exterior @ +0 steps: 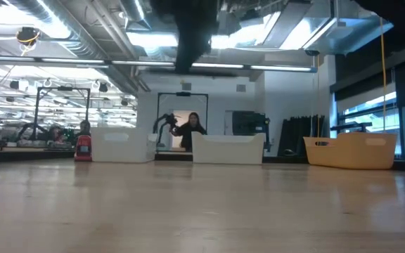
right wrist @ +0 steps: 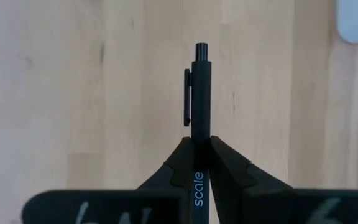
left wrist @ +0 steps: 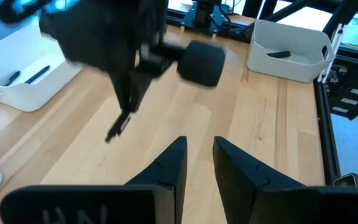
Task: Sort crayons/erasers/pens/pencils in bins
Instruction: Put the black pen into the gray bin
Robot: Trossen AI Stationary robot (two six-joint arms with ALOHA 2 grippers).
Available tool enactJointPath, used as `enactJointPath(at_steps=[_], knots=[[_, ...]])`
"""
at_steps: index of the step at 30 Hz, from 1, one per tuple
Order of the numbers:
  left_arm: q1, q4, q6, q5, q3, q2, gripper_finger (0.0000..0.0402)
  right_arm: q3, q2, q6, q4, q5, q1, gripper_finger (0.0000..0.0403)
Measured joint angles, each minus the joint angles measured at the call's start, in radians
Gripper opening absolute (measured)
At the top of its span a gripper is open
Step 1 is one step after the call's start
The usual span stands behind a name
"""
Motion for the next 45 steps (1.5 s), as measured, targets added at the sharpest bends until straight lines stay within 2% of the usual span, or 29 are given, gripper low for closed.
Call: enactJointPath(at_steps=[5, 17, 22, 25, 31, 39, 45], knots=[[0.0, 0.0, 0.0, 0.0, 0.0, 0.0, 0.0071, 0.107, -0.004, 0.076, -0.134, 0.069, 0.018, 0.0036], [0.0, 0.002, 0.001, 0.0, 0.0, 0.0, 0.0071, 0.072, -0.163, 0.331, -0.359, 0.188, 0.079, 0.004], [0.023, 0.013, 0.007, 0.0, 0.0, 0.011, 0.0071, 0.061, -0.255, 0.433, -0.353, 0.192, 0.121, 0.0041], [0.043, 0.077, 0.068, 0.0, 0.0, 0.026, 0.0071, 0.037, -0.315, 0.504, -0.35, 0.212, 0.158, 0.0041], [0.078, 0.26, 0.274, 0.014, -0.001, 0.057, 0.0071, -0.112, -0.455, 0.691, -0.351, 0.266, 0.238, 0.0041], [0.14, 0.446, 0.589, 0.17, -0.001, 0.058, 0.0071, -0.448, -0.652, 1.084, -0.353, 0.266, 0.375, 0.0041], [0.214, 0.494, 0.681, 0.291, -0.001, 0.058, 0.0071, -0.61, -0.74, 1.436, -0.353, 0.242, 0.516, 0.0041]])
